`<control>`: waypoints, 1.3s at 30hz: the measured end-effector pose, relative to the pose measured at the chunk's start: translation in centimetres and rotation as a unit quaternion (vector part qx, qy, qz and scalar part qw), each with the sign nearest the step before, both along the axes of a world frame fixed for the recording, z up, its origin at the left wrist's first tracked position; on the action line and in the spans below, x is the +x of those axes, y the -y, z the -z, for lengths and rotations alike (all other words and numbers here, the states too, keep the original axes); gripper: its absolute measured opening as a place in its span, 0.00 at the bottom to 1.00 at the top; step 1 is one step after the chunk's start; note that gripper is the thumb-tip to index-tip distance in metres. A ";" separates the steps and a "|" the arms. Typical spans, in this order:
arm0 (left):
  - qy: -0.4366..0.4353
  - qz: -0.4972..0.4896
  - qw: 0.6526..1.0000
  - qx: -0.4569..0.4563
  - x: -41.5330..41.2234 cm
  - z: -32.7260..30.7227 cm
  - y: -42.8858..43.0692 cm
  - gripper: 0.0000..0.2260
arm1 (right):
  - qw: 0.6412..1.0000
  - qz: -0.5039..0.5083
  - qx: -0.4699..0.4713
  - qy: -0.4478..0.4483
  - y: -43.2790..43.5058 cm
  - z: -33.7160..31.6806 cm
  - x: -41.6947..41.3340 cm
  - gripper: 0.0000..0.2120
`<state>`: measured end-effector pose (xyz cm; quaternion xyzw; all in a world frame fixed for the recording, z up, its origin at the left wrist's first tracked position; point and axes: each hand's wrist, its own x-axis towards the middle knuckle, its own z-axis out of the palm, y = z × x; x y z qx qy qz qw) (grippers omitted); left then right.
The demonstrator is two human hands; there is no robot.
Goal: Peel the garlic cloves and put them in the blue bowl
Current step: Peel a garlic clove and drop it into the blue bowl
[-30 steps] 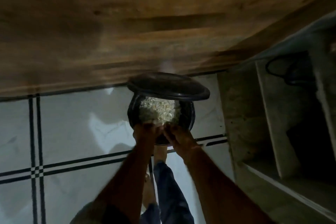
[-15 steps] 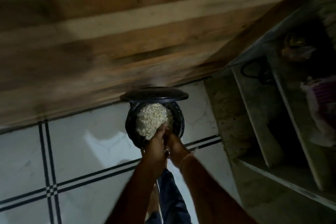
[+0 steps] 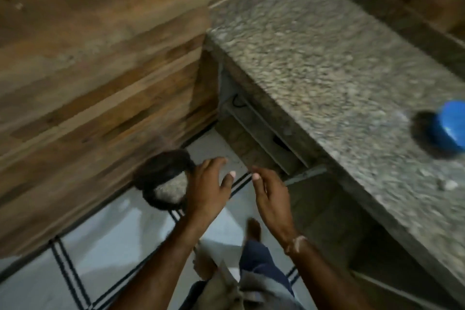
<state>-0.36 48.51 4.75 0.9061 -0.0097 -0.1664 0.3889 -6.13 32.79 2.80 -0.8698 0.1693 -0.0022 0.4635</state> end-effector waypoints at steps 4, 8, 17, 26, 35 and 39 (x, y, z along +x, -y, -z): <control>0.061 0.077 0.994 -0.047 -1.5 -2.7 9.3 0.14 | 0.996 0.050 -0.010 0.067 8.6 -1.4 -3.3 0.18; 0.090 0.123 0.987 -0.055 -2.4 -3.3 20.2 0.12 | 0.988 0.116 -0.014 0.097 18.3 -1.8 -6.0 0.14; 0.037 0.212 0.975 -0.046 -5.9 -0.5 41.4 0.12 | 0.976 0.205 -0.038 0.062 37.5 -0.8 -12.3 0.14; 0.116 0.279 0.952 0.044 -4.4 4.1 50.7 0.18 | 0.957 0.235 -0.165 -0.037 47.2 2.8 -12.9 0.20; 0.122 0.242 0.963 -0.004 -3.5 1.8 51.7 0.10 | 0.951 0.201 -0.206 -0.113 48.7 1.8 -11.4 0.23; 0.218 0.232 0.947 -0.040 -1.3 -1.6 55.2 0.03 | 0.948 0.210 -0.205 -0.121 48.5 1.9 -11.1 0.24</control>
